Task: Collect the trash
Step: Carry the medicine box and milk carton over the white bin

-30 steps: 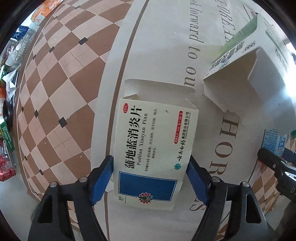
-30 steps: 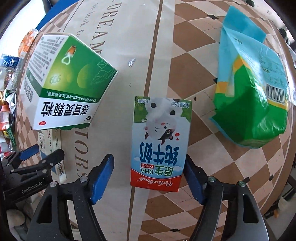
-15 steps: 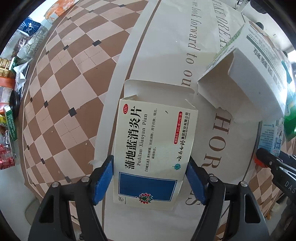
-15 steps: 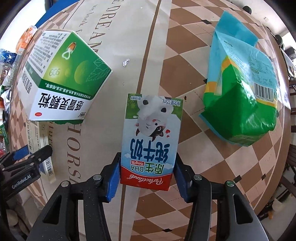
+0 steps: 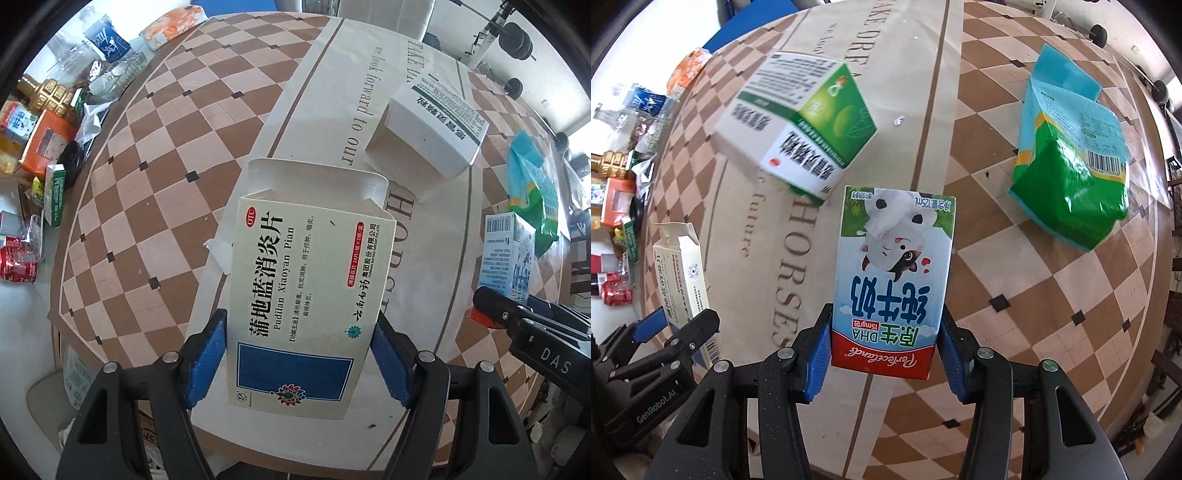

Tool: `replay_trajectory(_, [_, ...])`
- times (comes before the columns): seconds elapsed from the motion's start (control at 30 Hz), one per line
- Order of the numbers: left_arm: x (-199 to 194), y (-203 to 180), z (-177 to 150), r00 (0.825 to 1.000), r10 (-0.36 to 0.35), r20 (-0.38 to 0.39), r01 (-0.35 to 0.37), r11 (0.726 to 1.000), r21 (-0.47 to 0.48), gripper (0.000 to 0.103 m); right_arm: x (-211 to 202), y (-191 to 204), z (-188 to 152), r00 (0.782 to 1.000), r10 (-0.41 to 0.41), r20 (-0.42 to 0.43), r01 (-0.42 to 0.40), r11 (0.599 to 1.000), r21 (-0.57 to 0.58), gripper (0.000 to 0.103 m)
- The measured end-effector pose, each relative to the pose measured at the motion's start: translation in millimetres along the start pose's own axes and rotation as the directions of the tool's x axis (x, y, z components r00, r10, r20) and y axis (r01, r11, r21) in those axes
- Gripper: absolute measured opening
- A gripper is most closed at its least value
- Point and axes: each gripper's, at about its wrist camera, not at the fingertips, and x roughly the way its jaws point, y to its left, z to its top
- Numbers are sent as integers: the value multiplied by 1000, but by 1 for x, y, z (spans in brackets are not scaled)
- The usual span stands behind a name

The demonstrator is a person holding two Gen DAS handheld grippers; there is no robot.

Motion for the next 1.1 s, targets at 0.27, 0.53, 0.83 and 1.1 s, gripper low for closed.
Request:
replay_trajectory(0.27, [-36, 15, -57, 995, 9, 98, -5, 999, -46, 72, -49, 25, -65, 997, 61, 57, -58, 997, -49, 54])
replay_trajectory(0.53, [-57, 32, -138, 987, -42, 154, 56, 994, -91, 72, -88, 37, -152, 988, 117, 105, -107, 989, -98, 54])
replay_trajectory(0.83, [-41, 55, -246, 988, -54, 144, 77, 985, -154, 72, -76, 40, -274, 993, 65, 101, -46, 982, -181, 54])
replay_trajectory(1.1, [55, 73, -308, 995, -90, -34, 79, 968, -239, 72, 4, 32, -363, 999, 9, -36, -17, 976, -219, 54])
